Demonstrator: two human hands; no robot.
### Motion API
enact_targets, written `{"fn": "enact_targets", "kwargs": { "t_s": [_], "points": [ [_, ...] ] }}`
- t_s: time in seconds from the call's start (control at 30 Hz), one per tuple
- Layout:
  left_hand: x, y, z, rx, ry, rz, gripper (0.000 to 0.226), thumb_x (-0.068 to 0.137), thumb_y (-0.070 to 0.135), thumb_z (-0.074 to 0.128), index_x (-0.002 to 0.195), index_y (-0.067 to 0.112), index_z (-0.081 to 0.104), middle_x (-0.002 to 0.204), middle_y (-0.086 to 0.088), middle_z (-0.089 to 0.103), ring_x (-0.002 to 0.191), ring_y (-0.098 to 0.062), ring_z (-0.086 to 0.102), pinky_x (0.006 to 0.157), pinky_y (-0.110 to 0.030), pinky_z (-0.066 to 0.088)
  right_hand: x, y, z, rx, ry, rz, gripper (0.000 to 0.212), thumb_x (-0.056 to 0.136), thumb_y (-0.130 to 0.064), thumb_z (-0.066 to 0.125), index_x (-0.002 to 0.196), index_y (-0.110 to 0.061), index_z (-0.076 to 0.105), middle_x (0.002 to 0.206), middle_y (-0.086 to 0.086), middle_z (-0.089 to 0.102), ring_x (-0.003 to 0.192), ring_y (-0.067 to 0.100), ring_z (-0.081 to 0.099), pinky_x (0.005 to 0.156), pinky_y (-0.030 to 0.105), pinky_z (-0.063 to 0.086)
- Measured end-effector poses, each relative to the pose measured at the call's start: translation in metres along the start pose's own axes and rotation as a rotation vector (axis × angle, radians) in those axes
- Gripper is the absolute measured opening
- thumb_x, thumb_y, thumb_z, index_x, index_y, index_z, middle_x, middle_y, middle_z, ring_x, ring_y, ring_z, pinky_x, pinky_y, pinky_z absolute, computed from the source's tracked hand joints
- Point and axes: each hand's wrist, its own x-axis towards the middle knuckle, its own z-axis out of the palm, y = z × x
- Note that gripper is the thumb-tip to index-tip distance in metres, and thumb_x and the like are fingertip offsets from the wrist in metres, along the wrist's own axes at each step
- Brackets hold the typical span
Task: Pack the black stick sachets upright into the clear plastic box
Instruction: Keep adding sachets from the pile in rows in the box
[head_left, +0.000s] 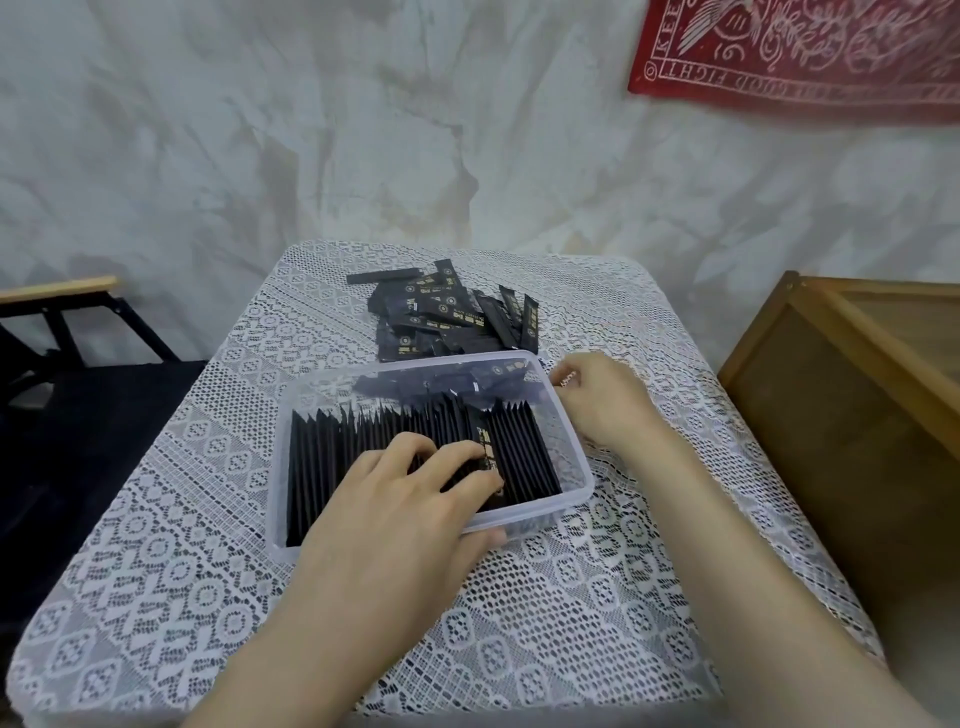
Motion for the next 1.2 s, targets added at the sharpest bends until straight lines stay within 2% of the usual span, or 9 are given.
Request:
{"fn": "enact_targets", "kwargs": {
  "t_s": [0.17,0.37,0.5,0.6,0.73,0.87,1.0,1.1,1.2],
  "points": [
    [-0.003,-0.004,-0.001,0.012,-0.028,-0.008,0.048,0.089,0.06,0.037,0.116,0.037,0.068,0.127,0.016,0.064,0.104,-0.021,0.06,0.073,-0.037,0.054,0.01,-0.018,-0.005,0.042,-0.123,-0.186,0.009,0.088,-0.036,0.072,0.095,-0.032,0.066,0.094,-0.012,0.063,0.09,0.017,0.061,0.07,0.031,0.042],
    [-0.003,-0.005,-0.003,0.007,-0.04,0.002,0.048,0.088,0.06,0.038,0.115,0.037,0.07,0.125,0.015,0.065,0.103,-0.02,0.062,0.073,-0.038,0.056,0.02,-0.001,-0.012,0.006,-0.208,-0.225,0.007,0.091,-0.03,0.073,0.089,-0.034,0.067,0.092,-0.007,0.065,0.076,0.02,0.062,0.06,0.03,0.046],
    [-0.003,-0.005,-0.004,0.0,-0.049,0.005,0.047,0.089,0.059,0.037,0.115,0.037,0.069,0.126,0.014,0.065,0.103,-0.021,0.062,0.074,-0.038,0.055,0.034,-0.005,-0.029,0.035,-0.136,-0.256,0.013,0.089,-0.033,0.075,0.081,-0.036,0.066,0.089,-0.006,0.067,0.087,0.02,0.064,0.08,0.036,0.049],
    [-0.003,-0.005,-0.004,-0.004,-0.061,0.001,0.047,0.089,0.06,0.037,0.116,0.037,0.068,0.127,0.015,0.064,0.103,-0.02,0.061,0.075,-0.037,0.054,0.045,-0.022,-0.022,-0.009,-0.148,-0.298,0.011,0.092,-0.027,0.073,0.097,-0.034,0.067,0.088,-0.008,0.065,0.084,0.017,0.062,0.071,0.031,0.046],
    [-0.003,-0.006,-0.003,-0.006,-0.075,0.002,0.046,0.089,0.06,0.039,0.116,0.037,0.067,0.128,0.015,0.063,0.104,-0.02,0.06,0.075,-0.037,0.054,0.05,-0.038,-0.014,-0.082,-0.23,-0.318,0.049,0.091,-0.03,0.075,0.137,-0.032,0.057,0.088,-0.013,0.058,0.086,0.014,0.059,0.072,0.03,0.042],
    [-0.002,-0.007,-0.003,-0.007,-0.088,0.004,0.048,0.089,0.061,0.036,0.115,0.037,0.068,0.128,0.014,0.064,0.104,-0.021,0.06,0.074,-0.038,0.054,0.053,-0.039,-0.012,-0.136,-0.167,-0.342,0.036,0.086,-0.036,0.078,0.12,-0.028,0.068,0.085,-0.014,0.05,0.08,0.012,0.05,0.063,0.028,0.034],
    [-0.003,-0.006,-0.003,-0.016,-0.079,0.006,0.045,0.089,0.06,0.038,0.115,0.038,0.067,0.129,0.015,0.062,0.103,-0.02,0.059,0.076,-0.037,0.053,0.051,-0.033,-0.008,-0.168,-0.108,-0.376,0.028,0.081,-0.04,0.081,0.104,-0.031,0.068,0.1,-0.007,0.057,0.095,0.018,0.055,0.077,0.03,0.037],
    [-0.004,-0.006,-0.003,-0.02,-0.075,0.005,0.045,0.089,0.06,0.037,0.115,0.038,0.067,0.13,0.015,0.062,0.104,-0.02,0.058,0.077,-0.037,0.053,0.048,-0.032,-0.01,-0.1,-0.09,-0.354,0.018,0.082,-0.038,0.081,0.088,-0.03,0.066,0.091,-0.009,0.067,0.086,0.017,0.06,0.069,0.028,0.041],
    [-0.004,-0.006,-0.003,-0.028,-0.079,-0.001,0.045,0.089,0.06,0.036,0.114,0.038,0.067,0.129,0.015,0.062,0.104,-0.019,0.059,0.076,-0.036,0.053,0.046,-0.035,-0.015,-0.075,-0.074,-0.37,0.012,0.09,-0.032,0.075,0.085,-0.032,0.065,0.083,-0.01,0.066,0.077,0.013,0.057,0.064,0.025,0.04]
  ]
}}
